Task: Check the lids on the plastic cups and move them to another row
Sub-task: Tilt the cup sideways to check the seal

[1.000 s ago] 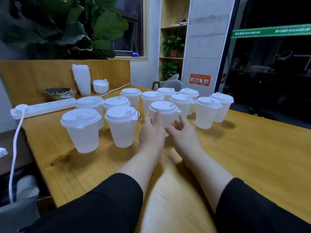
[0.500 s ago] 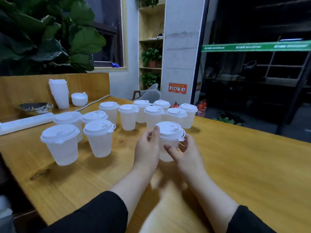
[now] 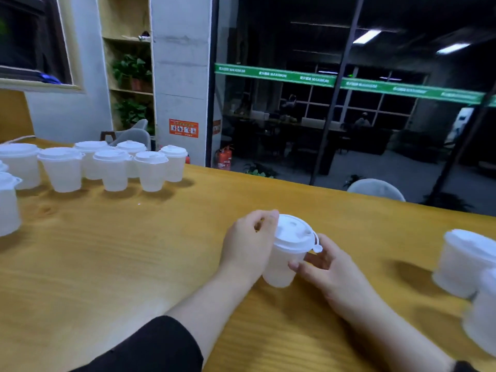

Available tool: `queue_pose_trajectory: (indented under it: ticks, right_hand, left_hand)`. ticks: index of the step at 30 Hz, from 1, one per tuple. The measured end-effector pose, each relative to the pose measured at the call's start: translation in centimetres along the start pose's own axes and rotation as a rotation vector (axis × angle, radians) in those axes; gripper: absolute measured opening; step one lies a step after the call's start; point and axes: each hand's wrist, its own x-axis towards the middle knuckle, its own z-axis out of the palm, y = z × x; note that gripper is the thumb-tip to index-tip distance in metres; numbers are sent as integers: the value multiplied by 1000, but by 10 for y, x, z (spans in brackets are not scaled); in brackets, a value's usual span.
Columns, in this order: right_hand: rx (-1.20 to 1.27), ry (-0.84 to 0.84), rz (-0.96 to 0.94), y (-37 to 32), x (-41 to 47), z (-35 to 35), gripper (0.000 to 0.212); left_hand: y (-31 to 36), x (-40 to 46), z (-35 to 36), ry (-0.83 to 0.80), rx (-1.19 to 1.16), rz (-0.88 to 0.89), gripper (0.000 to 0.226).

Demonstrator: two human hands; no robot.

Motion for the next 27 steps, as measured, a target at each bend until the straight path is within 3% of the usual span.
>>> queue_pose_trajectory:
  ticks: [2, 4, 6, 8, 14, 20, 27]
  right_hand:
    - [10, -20, -7, 8, -6, -12, 59]
    - [-6, -27, -2, 17, -8, -20, 79]
    - [-81, 7, -17, 20, -11, -26, 94]
    - [-201, 65, -139, 20, -13, -36, 81]
    - [-491, 79, -505, 14, -11, -56, 24]
    - [-599, 33, -538, 9, -10, -62, 17]
    - [-560, 125, -500, 4, -12, -57, 8]
  left_hand:
    - [1, -5, 9, -11, 7, 42, 21]
    - [-1, -7, 12, -48, -14, 63, 19]
    - [-4, -8, 8, -116, -20, 116, 38]
    - [-6, -8, 4, -178, 27, 197, 52]
    - [-9, 0, 0, -291, 10, 219, 59]
    - [-10, 3, -2, -397, -27, 126, 56]
    - [-8, 2, -4, -423, -108, 80, 68]
